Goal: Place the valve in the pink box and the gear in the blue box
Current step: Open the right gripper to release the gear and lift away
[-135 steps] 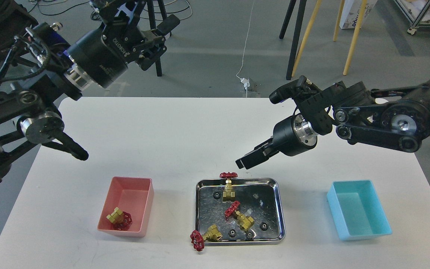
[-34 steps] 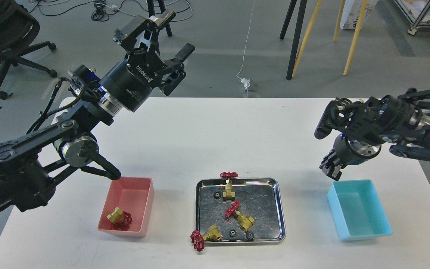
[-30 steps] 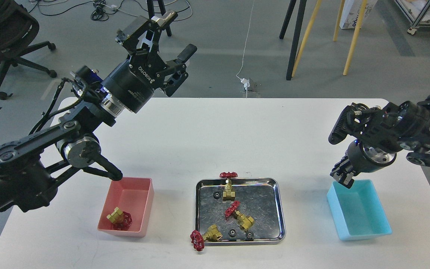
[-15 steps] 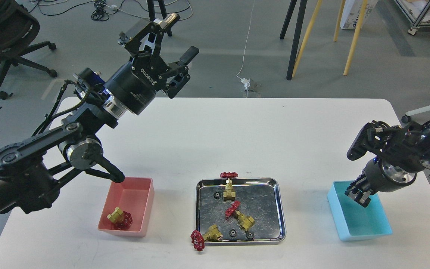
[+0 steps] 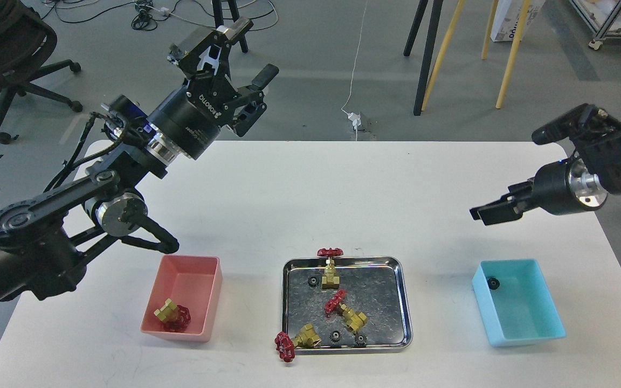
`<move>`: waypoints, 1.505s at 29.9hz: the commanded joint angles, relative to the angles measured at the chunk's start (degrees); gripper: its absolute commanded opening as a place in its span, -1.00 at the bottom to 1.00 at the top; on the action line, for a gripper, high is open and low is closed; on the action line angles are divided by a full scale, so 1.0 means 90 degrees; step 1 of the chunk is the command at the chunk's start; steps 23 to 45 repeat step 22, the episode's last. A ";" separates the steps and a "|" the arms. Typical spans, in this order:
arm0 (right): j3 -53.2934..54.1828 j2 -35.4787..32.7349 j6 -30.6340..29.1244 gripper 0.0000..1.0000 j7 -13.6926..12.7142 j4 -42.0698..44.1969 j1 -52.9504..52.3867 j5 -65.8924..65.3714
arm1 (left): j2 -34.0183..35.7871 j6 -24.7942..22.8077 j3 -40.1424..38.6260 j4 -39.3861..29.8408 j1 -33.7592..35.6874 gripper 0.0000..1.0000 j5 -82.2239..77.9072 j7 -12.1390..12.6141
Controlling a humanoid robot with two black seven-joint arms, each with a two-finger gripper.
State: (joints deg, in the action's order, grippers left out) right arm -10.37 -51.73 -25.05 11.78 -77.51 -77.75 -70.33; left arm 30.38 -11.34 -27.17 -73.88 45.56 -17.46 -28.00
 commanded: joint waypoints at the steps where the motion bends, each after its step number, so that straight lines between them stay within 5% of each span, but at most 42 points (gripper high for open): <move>1: 0.1198 0.0307 0.1042 1.00 0.0107 0.0223 0.0813 0.3370 | -0.0035 -0.0525 0.0070 0.1037 0.0308 0.61 -0.0023 0.0000; 5: 0.2517 0.0795 0.0967 1.00 0.0555 0.1002 0.1557 0.6637 | -0.0317 -0.1851 -0.0058 0.2464 0.0746 0.61 0.0133 0.0000; 9: 0.3552 0.1868 -0.0328 1.00 0.1103 0.2670 0.1987 0.8290 | -0.0962 -0.1851 -0.0077 0.3928 0.1002 0.62 0.0873 0.0000; 13: 0.4237 0.3127 -0.0328 1.00 0.1172 0.4944 0.2300 0.8654 | -0.1645 -0.1851 -0.0476 0.5043 0.0992 0.65 0.1578 0.0000; 17: 0.4268 0.4213 -0.0328 1.00 0.1152 0.6160 0.2242 0.8674 | -0.2056 -0.1851 -0.0721 0.5230 0.0943 0.66 0.1618 0.0000; 45: 0.4394 0.4342 -0.0328 1.00 0.1172 0.6259 0.2300 0.8684 | -0.2106 -0.1851 -0.0722 0.5299 0.0943 0.66 0.1667 0.0000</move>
